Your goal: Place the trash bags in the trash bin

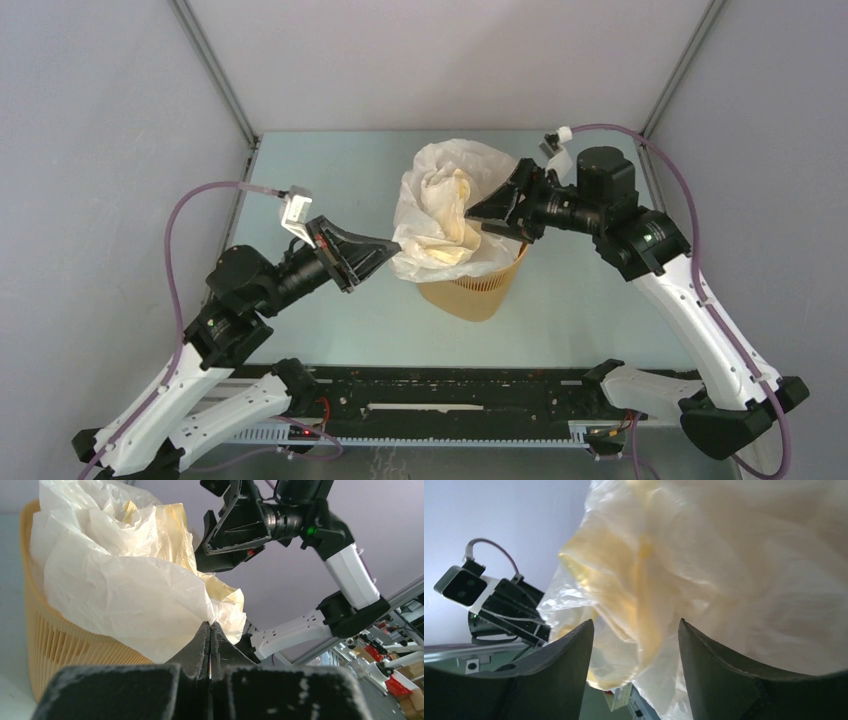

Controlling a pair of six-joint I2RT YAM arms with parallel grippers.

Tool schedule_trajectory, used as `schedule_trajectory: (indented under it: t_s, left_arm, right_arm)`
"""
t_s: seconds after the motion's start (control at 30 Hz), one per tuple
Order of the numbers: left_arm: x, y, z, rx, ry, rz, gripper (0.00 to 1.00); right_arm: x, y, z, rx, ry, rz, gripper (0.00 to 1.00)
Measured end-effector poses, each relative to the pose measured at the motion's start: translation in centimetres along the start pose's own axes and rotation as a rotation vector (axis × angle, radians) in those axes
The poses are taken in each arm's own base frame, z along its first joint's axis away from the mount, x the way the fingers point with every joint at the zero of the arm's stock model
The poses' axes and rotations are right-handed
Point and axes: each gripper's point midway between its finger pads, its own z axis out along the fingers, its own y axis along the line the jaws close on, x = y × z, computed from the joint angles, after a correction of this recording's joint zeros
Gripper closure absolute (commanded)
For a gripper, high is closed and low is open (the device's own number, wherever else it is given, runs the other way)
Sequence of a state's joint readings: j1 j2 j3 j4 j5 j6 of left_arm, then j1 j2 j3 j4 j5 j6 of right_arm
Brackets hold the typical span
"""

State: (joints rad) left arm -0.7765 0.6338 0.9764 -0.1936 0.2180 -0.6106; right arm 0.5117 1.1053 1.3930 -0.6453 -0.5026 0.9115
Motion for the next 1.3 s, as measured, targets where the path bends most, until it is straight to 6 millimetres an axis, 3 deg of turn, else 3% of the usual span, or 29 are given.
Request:
schedule_trajectory:
  t_s: [0.13,0.27,0.43,0.53,0.6,0.73,0.8,0.87,1.03,1.1,1.2,1.3]
  left_arm:
    - [1.9,1.3,0.3,-0.021,0.04,-0.012,1.0]
    - [2.8,1.8,0.2,-0.03,0.055,-0.014,1.0]
    - [2.3,1.9,-0.6,-0.05,0.029,-0.012,1.0]
    - [1.4,2.5,-1.5,-0.096,-0.019,-0.009,1.0]
    - [0.6,2.6,-2.1,-0.118,-0.06,-0.006,1.0]
    - [-0.3,3.0,-3.0,-0.148,-0.117,-0.002,1.0]
    - [-0.2,3.1,-3.0,-0.152,-0.116,-0.002,1.0]
    - [-0.1,3.2,-2.9,-0.153,-0.11,-0.009,1.0]
    - [0.0,3.1,-2.4,-0.146,-0.104,-0.019,1.0]
    - [0.0,3.0,-2.0,-0.138,-0.103,-0.019,1.0]
    - [-0.1,2.9,-1.6,-0.125,-0.102,-0.018,1.0]
    - [-0.1,2.7,-1.3,-0.114,-0.102,-0.017,1.0]
  right_arm:
    - [1.5,0.5,1.3,-0.019,0.058,-0.008,0.34]
    - [1.5,-0.1,1.9,-0.013,0.054,-0.045,0.29]
    - [-2.9,-3.3,1.2,0.082,-0.085,-0.056,0.2]
    - [-4.3,-4.3,0.6,0.111,-0.118,-0.119,0.15]
    - [-4.5,-4.1,0.2,0.129,-0.11,-0.179,0.26]
    - [-5.6,-3.4,-0.1,0.142,-0.121,-0.283,0.6]
    - [-5.5,-4.3,0.7,0.173,-0.109,-0.292,0.75]
    - [-4.9,-6.1,2.5,0.225,-0.079,-0.298,0.84]
    - [-2.3,-10.6,8.8,0.407,-0.001,-0.367,0.79]
    - [-1.6,-12.8,10.4,0.487,0.015,-0.392,0.77]
    - [-1.4,-16.0,10.6,0.588,0.024,-0.434,0.74]
    - [-1.9,-16.8,10.0,0.608,0.042,-0.452,0.57]
